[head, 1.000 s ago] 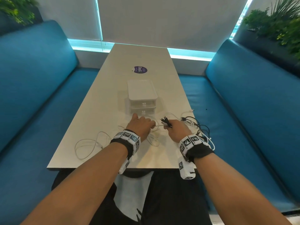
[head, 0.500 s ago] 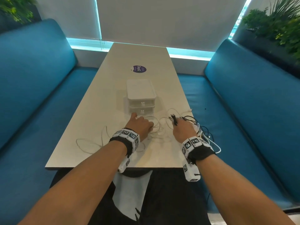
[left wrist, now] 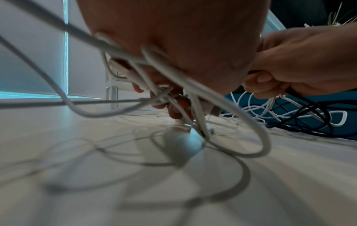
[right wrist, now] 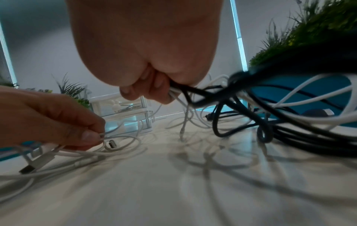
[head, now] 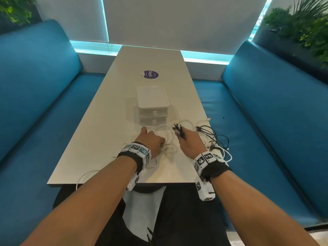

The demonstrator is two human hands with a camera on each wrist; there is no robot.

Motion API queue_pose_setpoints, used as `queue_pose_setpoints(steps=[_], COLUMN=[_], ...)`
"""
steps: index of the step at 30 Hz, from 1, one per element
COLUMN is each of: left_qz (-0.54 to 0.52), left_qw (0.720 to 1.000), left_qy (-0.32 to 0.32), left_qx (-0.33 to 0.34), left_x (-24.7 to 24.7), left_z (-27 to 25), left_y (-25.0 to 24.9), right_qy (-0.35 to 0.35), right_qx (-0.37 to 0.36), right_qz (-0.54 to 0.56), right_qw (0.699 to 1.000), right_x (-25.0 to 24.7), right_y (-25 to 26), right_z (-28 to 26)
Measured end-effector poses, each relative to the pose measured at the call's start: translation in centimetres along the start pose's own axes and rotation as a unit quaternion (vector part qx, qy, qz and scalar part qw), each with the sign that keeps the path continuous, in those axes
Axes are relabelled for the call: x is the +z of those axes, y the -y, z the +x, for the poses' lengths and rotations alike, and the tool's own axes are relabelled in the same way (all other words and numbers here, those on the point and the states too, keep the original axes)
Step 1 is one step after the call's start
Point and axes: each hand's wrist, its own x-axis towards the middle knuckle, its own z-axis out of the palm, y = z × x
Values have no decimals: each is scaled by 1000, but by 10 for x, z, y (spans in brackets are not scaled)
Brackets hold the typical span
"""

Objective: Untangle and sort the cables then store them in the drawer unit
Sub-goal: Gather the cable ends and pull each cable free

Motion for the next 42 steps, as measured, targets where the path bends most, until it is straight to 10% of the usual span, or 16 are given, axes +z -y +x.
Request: queue_pose_setpoints(steps=[6,20,35,42], left_qz=[24,-36,70,8], left_qw=[999,997,996,998], left_qy=[-35,-60,-46,-58], left_qx=[24,-18,-5,-6], left_x=[0,7,-12,-6], left_z=[3,3,5,6], left_y=[-5,9,-9,-14], right_qy=[112,47,90,67], right_qx=[-9,85,-35,-38], right_qz=[-73,-289,-108,-210], right_qw=[991,952,989,975], right_x=[9,-19,14,8], right_y=[0,-21,0,-2], right_z=[1,4,1,1])
